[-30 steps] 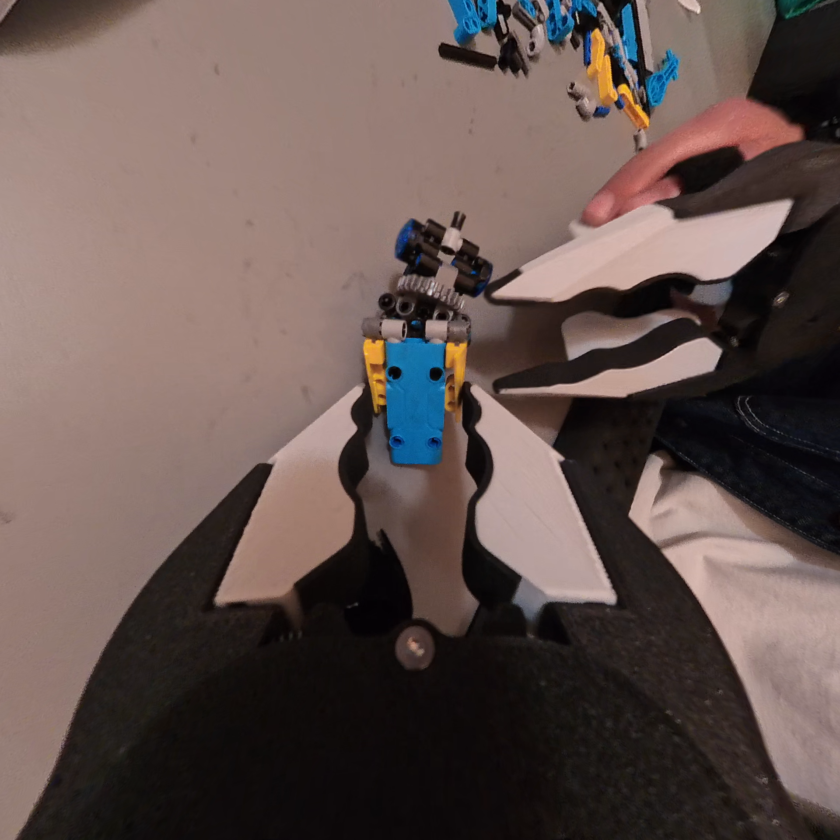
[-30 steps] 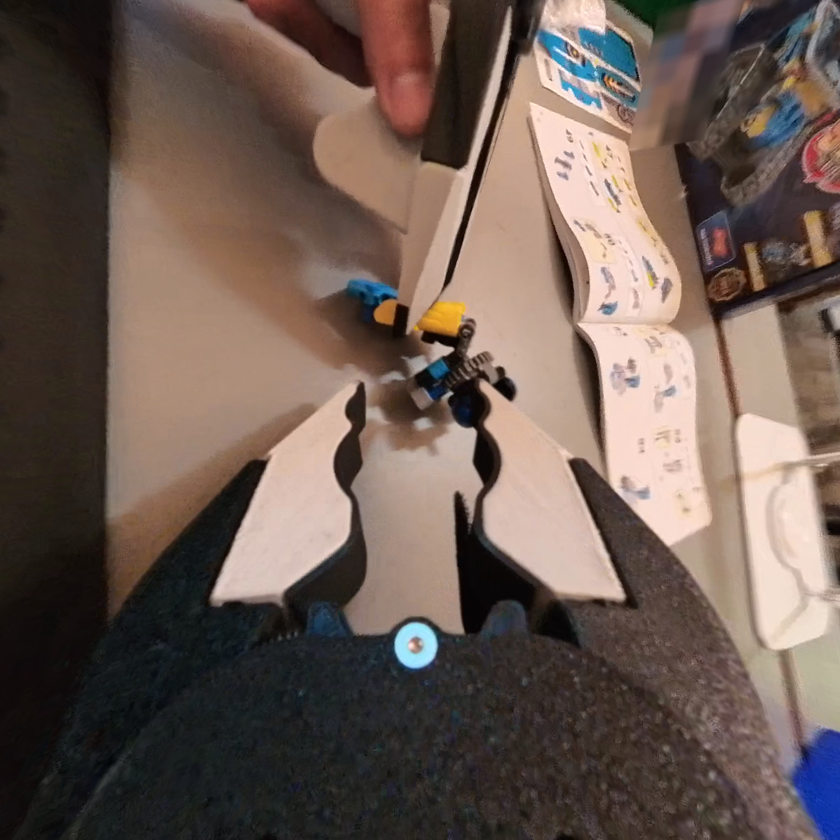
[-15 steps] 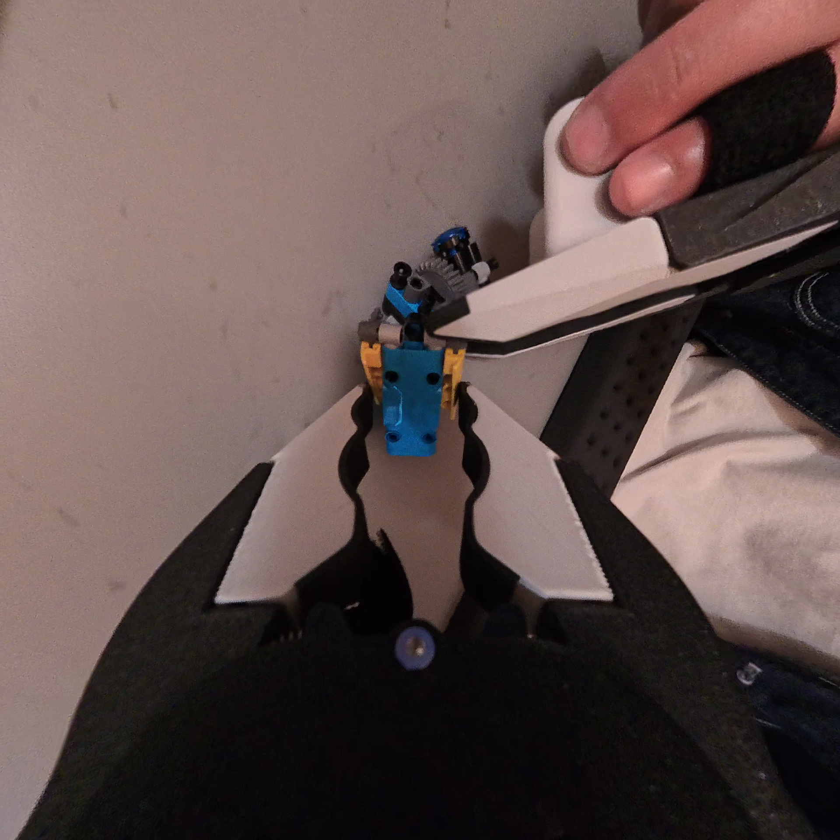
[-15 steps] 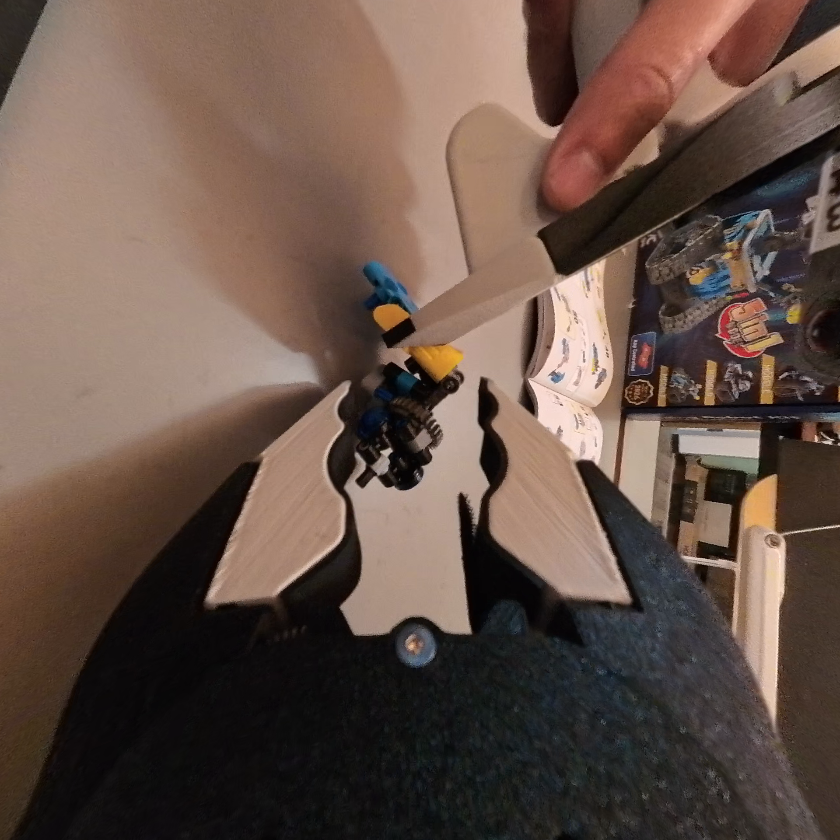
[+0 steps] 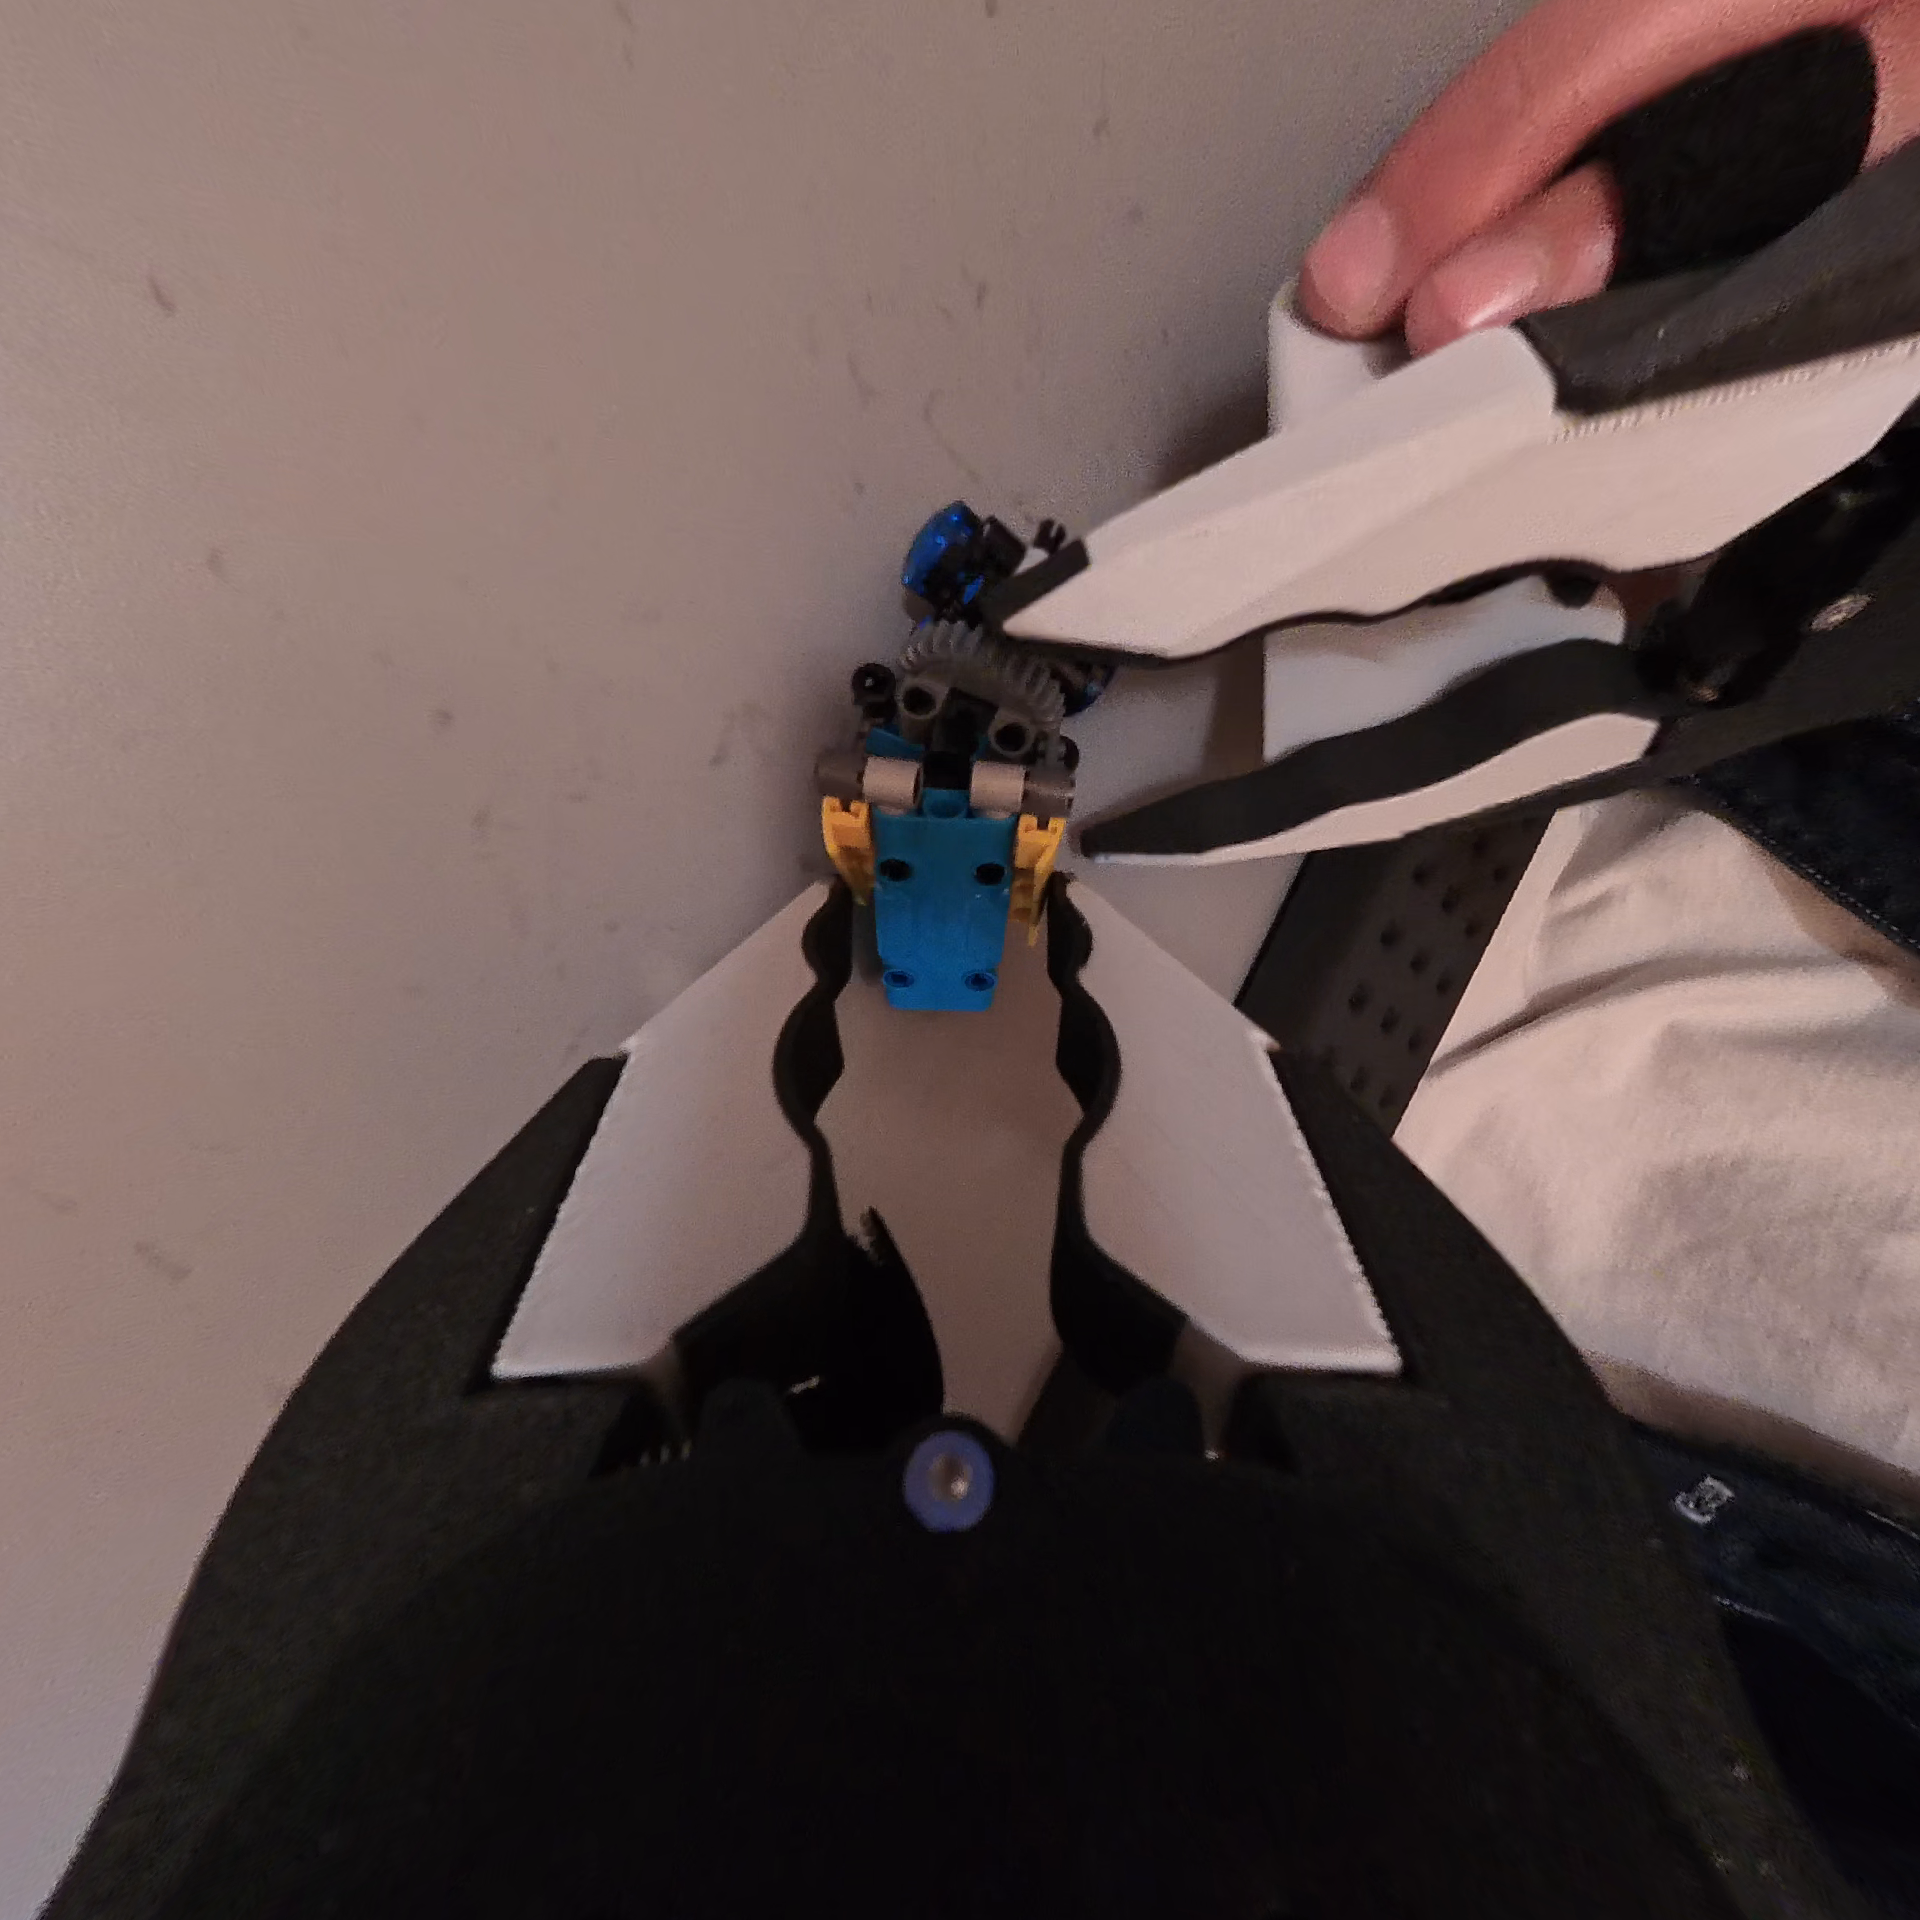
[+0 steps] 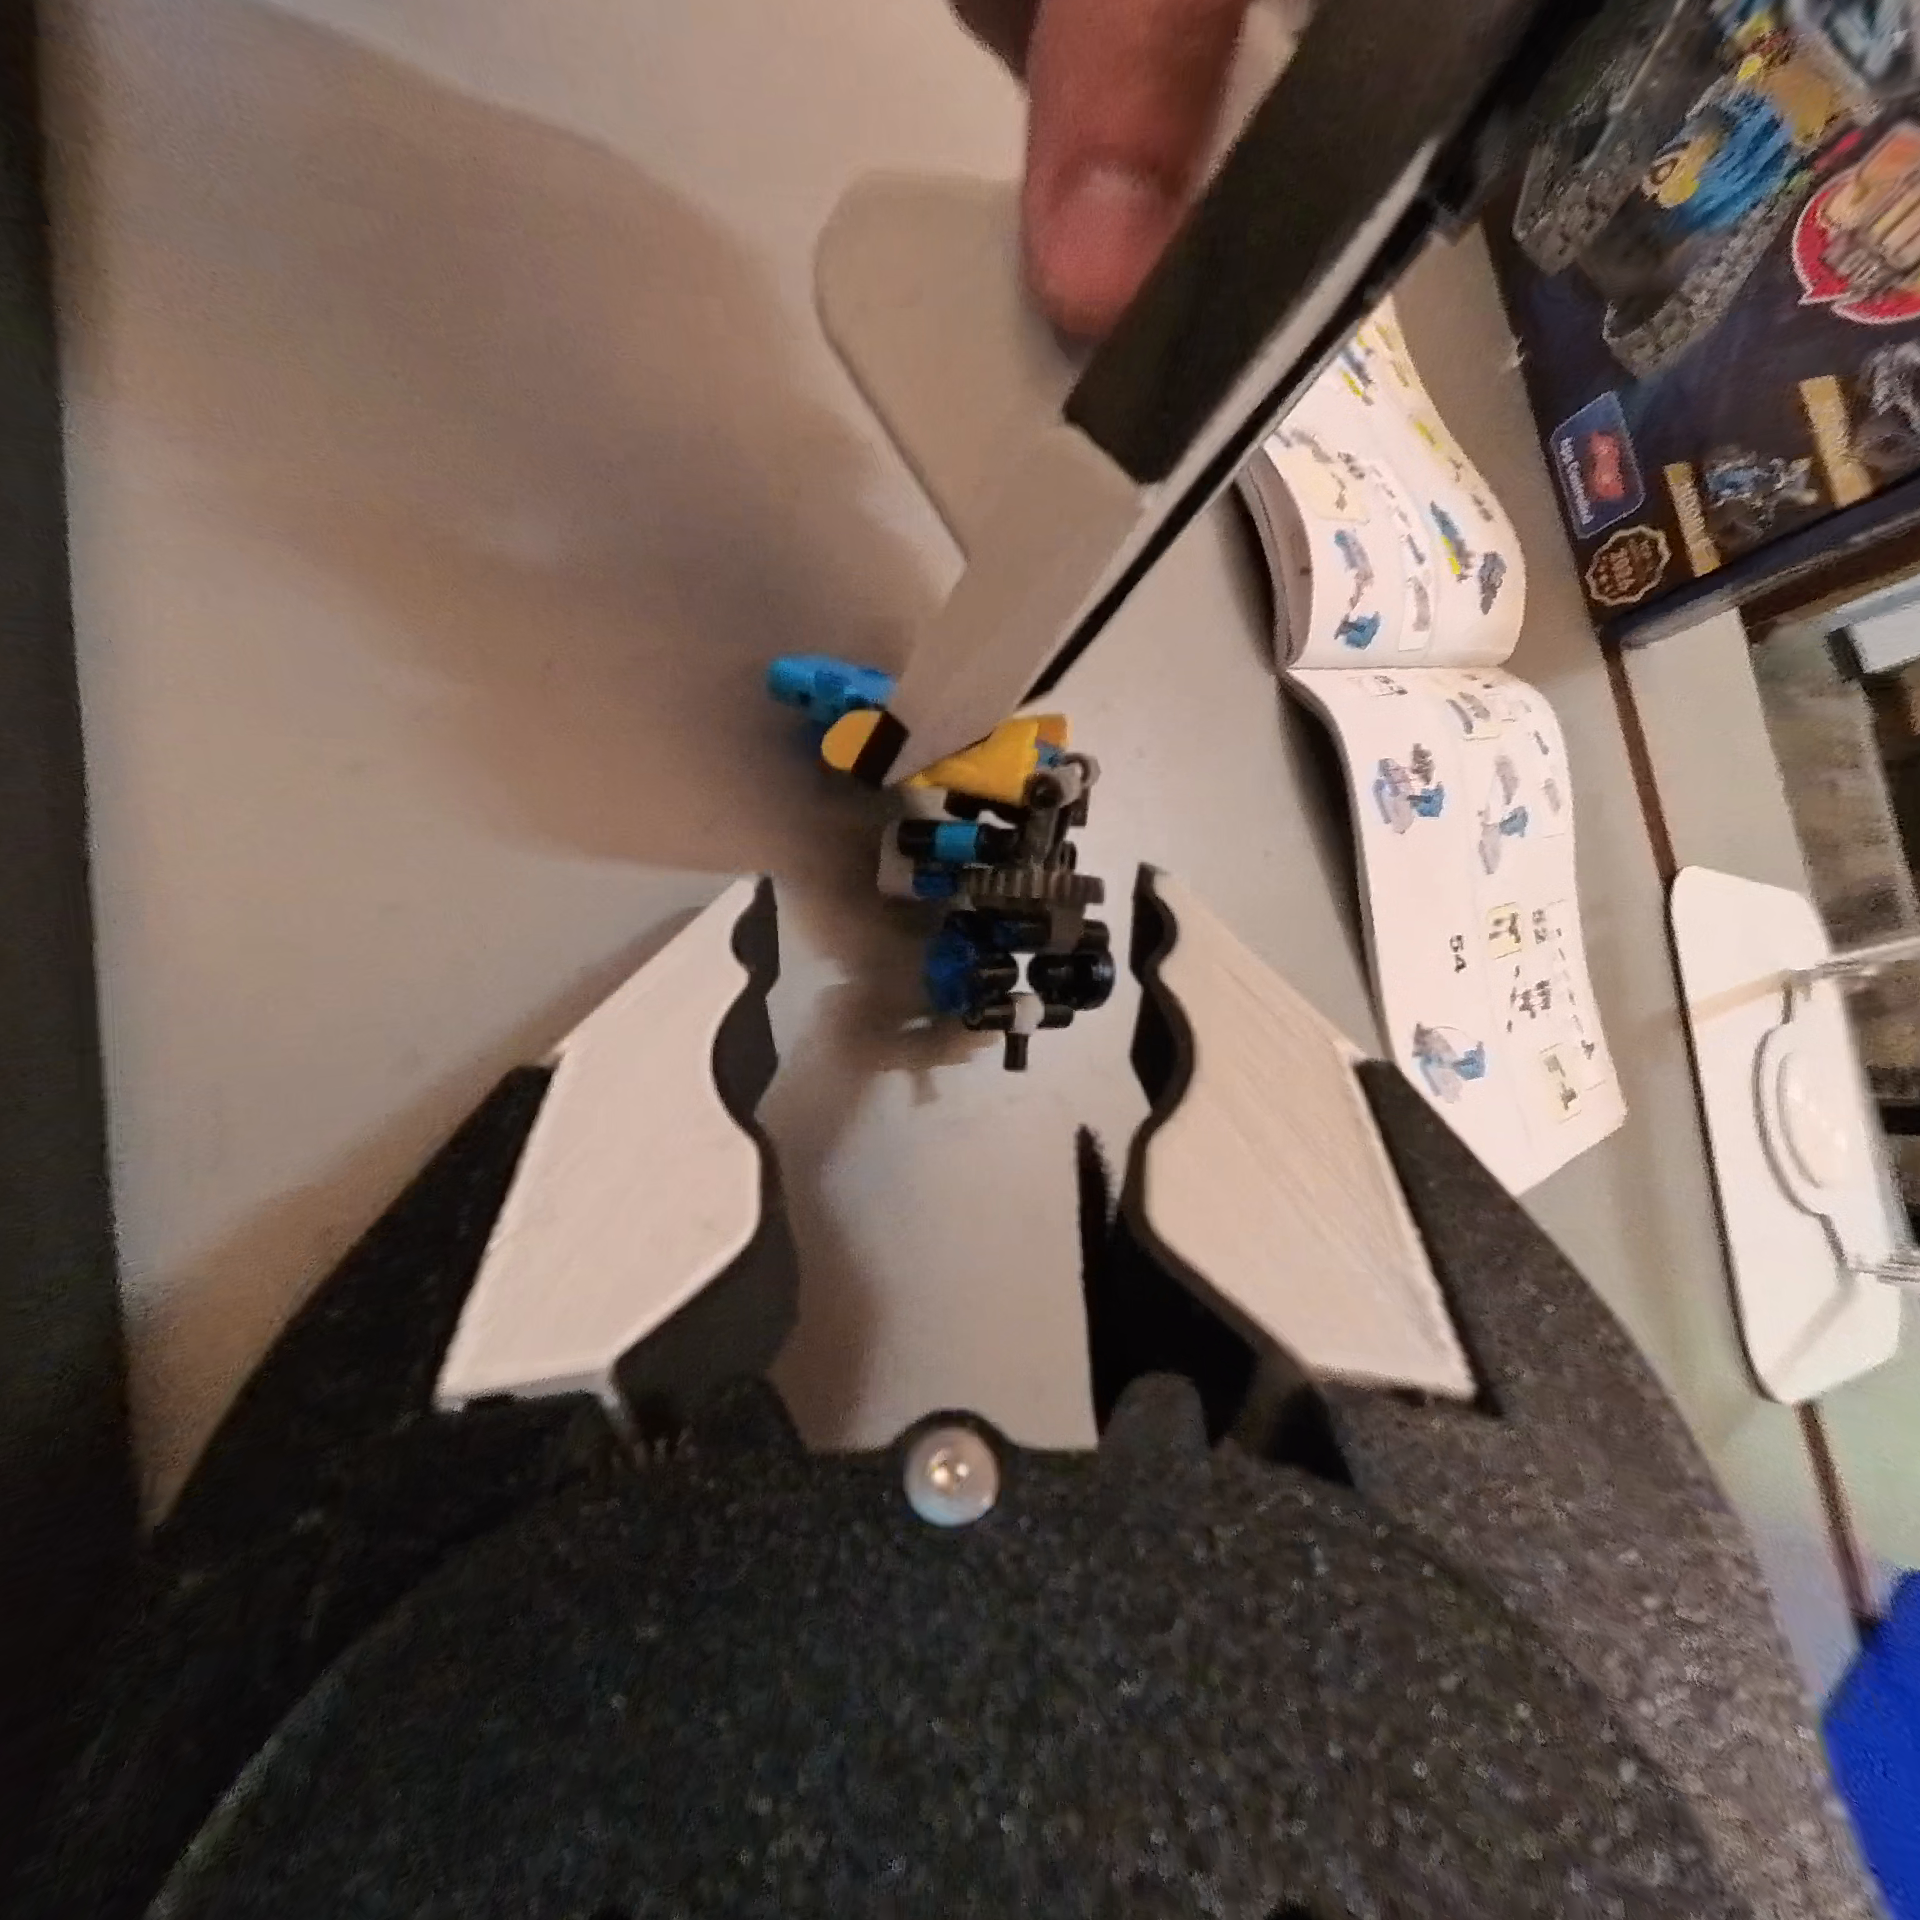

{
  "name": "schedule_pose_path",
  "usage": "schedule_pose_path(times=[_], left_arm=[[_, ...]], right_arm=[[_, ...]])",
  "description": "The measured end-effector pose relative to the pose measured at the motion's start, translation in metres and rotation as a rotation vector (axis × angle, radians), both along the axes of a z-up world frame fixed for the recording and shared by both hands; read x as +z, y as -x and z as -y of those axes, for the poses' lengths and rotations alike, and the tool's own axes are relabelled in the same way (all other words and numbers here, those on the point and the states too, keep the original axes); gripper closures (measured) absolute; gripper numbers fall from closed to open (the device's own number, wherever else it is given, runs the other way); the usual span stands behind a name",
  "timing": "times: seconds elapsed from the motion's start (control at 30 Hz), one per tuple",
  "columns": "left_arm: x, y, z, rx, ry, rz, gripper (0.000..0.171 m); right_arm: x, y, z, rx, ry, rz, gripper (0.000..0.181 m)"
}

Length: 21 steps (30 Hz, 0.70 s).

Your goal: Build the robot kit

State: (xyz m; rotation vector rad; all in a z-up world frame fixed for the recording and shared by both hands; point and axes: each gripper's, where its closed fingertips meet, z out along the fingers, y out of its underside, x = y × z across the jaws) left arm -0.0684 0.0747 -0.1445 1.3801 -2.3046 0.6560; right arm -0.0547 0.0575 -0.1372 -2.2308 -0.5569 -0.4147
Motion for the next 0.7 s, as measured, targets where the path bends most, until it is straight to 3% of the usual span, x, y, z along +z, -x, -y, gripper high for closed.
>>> schedule_pose_path(times=[0.23,0.3,0.37,0.5,0.6,0.7], left_arm=[[0.003,0.004,-0.007,-0.09,-0.081,-0.016,0.134],[0.005,0.005,-0.011,-0.087,-0.08,-0.024,0.134],[0.004,0.007,-0.019,-0.083,-0.089,-0.035,0.134],[0.015,0.017,-0.012,-0.078,-0.012,-0.05,0.134],[0.025,0.024,-0.003,-0.1,0.036,-0.082,0.134],[0.024,0.029,-0.005,-0.12,-0.001,-0.119,0.134]], right_arm=[[-0.013,0.003,-0.005,0.101,0.035,0.041,0.132],[-0.012,0.001,-0.008,0.125,0.03,0.026,0.129],[-0.006,0.001,-0.007,0.126,0.015,-0.038,0.121],[0.025,0.009,-0.011,0.074,-0.134,-0.219,0.121],[0.043,0.021,-0.016,0.107,-0.205,-0.033,0.132],[0.028,0.028,-0.015,0.162,-0.096,0.171,0.136]])
